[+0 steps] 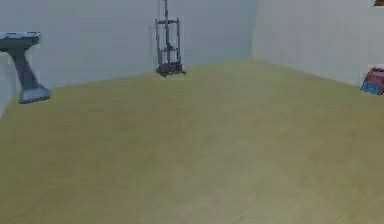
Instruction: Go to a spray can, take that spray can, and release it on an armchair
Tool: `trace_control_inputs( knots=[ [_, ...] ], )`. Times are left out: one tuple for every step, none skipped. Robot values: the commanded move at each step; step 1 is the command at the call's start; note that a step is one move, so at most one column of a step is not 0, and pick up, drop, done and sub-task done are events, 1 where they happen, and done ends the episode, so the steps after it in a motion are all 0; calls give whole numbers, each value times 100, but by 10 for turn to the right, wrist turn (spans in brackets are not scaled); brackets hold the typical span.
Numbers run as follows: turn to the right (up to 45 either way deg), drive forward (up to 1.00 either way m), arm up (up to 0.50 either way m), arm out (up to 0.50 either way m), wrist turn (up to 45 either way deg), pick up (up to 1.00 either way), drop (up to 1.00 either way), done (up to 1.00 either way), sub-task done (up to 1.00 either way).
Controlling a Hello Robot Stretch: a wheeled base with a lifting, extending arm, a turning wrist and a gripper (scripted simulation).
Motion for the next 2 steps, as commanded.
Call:
trace_control_inputs(
  knots=[
    [450, 0, 0, 0, 0, 0, 0, 0, 0],
    [450, 0, 0, 0, 0, 0, 0, 0, 0]
  ],
)
